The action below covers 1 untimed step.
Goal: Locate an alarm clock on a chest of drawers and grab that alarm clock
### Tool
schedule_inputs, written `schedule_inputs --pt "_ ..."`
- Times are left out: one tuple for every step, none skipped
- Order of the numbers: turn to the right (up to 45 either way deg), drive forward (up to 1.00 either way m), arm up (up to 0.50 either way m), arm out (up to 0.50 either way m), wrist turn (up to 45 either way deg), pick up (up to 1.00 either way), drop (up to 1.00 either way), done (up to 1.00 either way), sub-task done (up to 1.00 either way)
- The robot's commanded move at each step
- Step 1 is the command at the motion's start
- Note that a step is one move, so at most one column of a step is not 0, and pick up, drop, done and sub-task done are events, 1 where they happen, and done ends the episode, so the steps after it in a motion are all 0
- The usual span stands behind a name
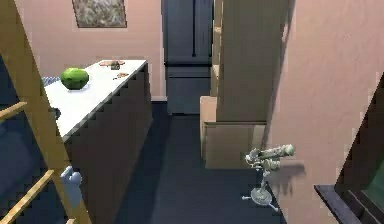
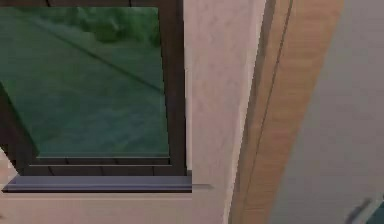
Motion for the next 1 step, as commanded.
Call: schedule_inputs --pt "-45.0 0.00 0.00 0.00 0.0 0.00 0.00 0.00 0.00"
